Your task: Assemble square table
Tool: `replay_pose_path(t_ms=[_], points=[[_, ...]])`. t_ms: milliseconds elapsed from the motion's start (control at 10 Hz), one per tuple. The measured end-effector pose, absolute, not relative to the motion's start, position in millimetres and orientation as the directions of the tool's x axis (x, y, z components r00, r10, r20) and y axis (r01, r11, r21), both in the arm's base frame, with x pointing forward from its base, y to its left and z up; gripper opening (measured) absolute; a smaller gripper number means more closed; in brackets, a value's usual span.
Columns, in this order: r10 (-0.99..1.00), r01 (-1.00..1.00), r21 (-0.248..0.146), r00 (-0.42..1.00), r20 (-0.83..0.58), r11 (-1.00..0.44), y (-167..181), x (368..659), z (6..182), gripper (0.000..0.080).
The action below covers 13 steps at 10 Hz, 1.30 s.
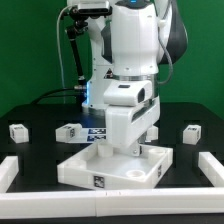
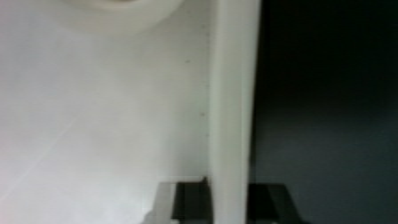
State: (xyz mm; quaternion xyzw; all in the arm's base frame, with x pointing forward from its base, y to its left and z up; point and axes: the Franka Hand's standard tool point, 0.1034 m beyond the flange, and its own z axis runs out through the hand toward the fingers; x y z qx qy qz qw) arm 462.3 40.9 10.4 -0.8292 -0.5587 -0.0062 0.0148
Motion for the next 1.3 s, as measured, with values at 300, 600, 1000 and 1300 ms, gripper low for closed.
replay_pose_path(t_ms=[300, 600, 1000, 1300], points=[[0.915, 0.915, -0.004, 0.402, 0.041, -0.403, 38, 455, 7.7, 0.0057], [0.977, 0.977, 0.014, 0.210, 0.034, -0.211, 36, 461, 9.0, 0.0057], [0.998, 0.998, 0.027, 0.054, 0.018, -0.054, 55, 473, 8.6, 0.0057], [0.999, 0.999, 0.030, 0.042, 0.018, -0.043, 56, 473, 8.0, 0.0057]])
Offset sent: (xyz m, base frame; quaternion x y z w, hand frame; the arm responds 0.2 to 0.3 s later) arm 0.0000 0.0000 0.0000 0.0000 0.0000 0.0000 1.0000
